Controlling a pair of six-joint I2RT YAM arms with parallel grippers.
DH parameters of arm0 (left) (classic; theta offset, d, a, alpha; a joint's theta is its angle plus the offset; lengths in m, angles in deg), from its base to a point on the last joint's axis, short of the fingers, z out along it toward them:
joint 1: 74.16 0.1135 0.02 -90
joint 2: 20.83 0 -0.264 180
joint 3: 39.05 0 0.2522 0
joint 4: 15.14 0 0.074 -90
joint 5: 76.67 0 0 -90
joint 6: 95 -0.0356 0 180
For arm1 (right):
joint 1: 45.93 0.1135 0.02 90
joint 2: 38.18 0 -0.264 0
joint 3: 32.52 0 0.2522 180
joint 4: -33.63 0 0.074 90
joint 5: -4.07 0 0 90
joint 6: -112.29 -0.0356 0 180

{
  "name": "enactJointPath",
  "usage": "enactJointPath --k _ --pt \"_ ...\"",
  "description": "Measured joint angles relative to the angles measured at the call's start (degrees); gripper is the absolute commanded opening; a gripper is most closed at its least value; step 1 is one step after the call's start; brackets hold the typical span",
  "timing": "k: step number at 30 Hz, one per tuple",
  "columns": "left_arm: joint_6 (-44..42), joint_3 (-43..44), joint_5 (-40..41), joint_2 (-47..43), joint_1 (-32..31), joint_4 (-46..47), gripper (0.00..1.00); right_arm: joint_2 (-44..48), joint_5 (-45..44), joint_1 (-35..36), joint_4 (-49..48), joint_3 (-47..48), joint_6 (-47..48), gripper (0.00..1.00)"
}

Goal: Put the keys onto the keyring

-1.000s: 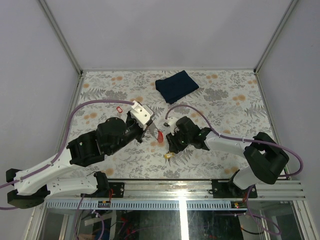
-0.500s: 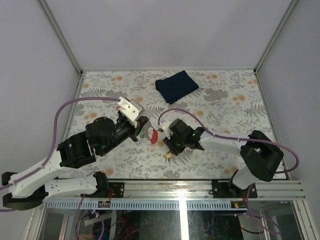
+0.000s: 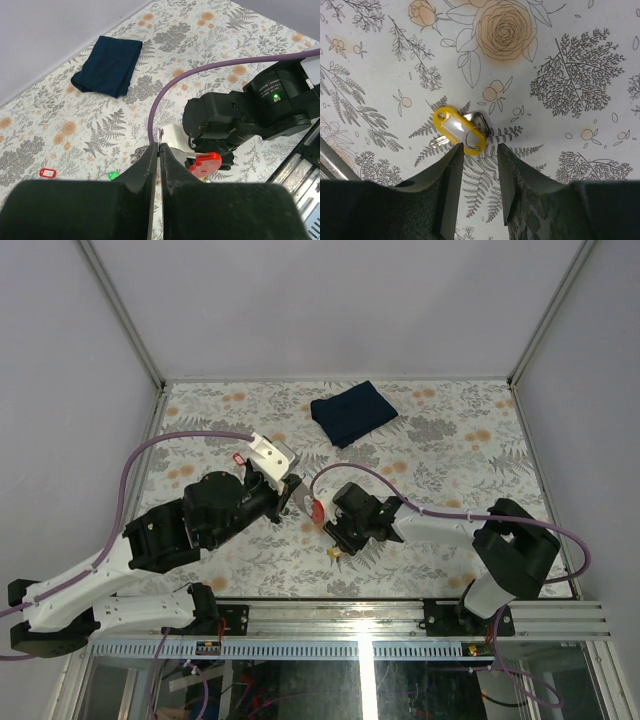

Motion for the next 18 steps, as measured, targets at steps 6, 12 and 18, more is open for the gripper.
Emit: enactJointPath --k 6,12,18 --pt "0.00 0.00 0.00 0.00 0.00 -0.17 0.00 -0.76 0.48 0.61 0.07 1.11 0.59 0.35" --pt "0.00 0.00 0.00 -0.11 0.00 -0.17 0.00 -2.40 0.42 0.96 0.15 2.01 0.94 0.30" --pt "0.00 0.00 0.00 -0.37 0.00 -0.20 0.00 -2.80 0.22 1.14 0.61 2.36 1.16 0.20"
